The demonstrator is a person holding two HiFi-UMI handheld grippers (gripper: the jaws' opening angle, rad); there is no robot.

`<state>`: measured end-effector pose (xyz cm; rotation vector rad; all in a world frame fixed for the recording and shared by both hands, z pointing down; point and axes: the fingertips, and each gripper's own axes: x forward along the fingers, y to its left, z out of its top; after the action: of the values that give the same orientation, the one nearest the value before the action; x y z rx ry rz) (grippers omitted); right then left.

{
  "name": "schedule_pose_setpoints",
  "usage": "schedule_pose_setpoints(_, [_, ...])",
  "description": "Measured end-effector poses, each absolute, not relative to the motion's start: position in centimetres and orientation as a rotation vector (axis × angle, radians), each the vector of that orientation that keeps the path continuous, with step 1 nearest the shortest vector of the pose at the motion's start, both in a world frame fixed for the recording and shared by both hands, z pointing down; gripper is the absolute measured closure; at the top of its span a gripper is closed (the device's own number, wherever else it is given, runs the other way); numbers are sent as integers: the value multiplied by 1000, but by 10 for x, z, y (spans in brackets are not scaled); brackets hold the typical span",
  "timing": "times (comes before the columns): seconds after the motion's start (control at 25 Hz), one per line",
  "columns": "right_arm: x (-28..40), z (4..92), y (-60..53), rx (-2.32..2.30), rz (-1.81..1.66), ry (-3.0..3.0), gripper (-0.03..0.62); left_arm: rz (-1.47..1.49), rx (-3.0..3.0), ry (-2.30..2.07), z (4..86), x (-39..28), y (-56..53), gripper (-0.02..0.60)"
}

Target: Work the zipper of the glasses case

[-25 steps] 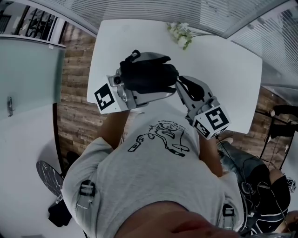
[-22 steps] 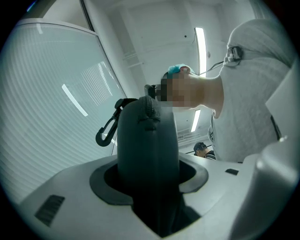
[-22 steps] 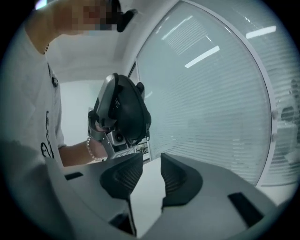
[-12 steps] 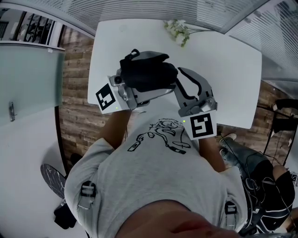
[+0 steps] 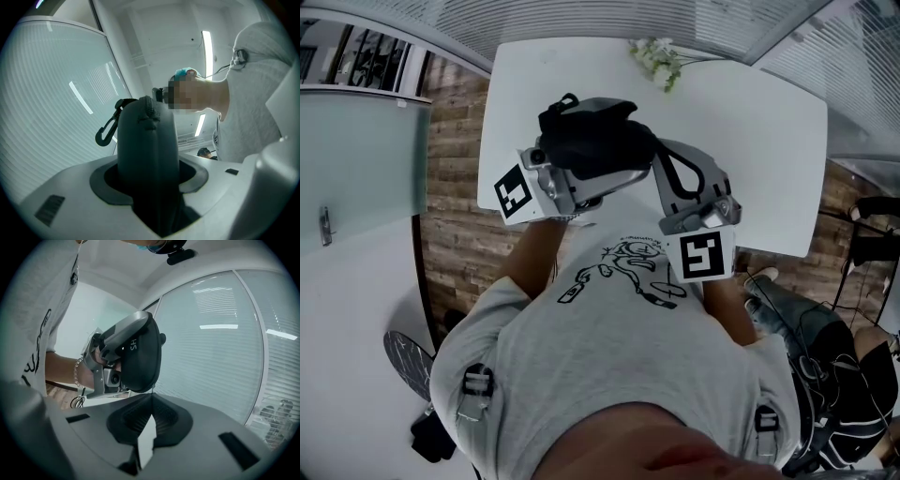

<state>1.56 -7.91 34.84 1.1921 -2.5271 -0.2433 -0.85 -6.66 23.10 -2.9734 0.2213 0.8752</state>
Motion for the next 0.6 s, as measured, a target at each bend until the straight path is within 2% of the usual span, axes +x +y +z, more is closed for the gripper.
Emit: schedule_pose_setpoints(0.6, [0,365,-73,1118,-219,-2537,591,1011,-3003,317,228,-12,-81,336])
